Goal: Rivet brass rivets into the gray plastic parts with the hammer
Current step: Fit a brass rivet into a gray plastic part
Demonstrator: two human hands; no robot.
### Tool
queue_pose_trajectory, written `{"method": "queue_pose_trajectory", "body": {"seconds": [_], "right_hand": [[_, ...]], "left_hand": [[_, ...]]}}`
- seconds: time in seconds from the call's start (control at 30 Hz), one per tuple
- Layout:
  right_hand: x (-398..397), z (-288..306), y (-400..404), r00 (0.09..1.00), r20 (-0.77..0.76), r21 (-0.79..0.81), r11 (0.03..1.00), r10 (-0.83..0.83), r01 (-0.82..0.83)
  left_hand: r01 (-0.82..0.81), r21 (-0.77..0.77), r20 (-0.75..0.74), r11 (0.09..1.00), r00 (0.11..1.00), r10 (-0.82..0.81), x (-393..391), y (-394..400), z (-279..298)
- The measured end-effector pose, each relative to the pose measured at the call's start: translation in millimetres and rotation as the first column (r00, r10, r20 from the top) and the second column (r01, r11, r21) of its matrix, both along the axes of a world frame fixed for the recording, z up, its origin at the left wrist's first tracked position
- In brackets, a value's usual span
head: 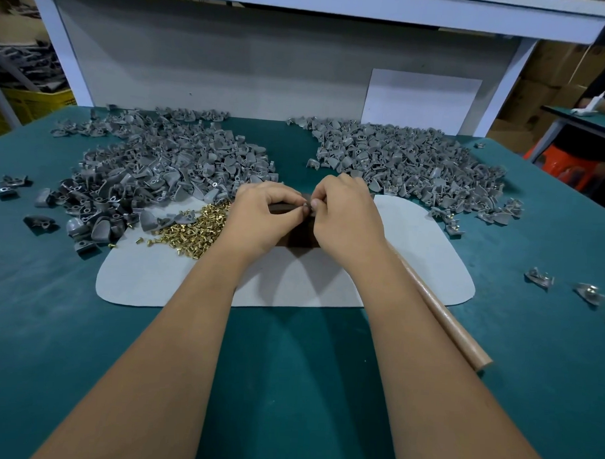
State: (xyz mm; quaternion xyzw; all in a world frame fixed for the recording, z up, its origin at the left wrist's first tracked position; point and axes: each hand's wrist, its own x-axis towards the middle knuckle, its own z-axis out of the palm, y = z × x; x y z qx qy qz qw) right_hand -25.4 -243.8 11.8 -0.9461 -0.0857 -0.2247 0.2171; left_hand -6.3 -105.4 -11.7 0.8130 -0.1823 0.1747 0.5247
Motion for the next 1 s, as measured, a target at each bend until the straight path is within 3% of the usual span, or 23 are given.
{"method": "queue_pose_trajectory", "body": {"seconds": [0.37,0.67,1.0], "right_hand": [[-1,4,1,0.997,-0.069,0.076,0.996,-0.047,0.052],[-3,14,7,1.0,0.003,-0.2,0.979,-0.028,0.028],[-3,20,-1,0.982,-0.19,0.099,0.995,-0.011,0.03]], "left_hand": [[-0.021,-0.003,-0.026,1.0,0.999,0.021,-1,0,2],[-0.013,0.021,-0.023,1.0,1.0,0.013,-1,-1,3],[-0.035,0.029,-0.046,0.999,0.998,0.036,-4,-1,4]]}}
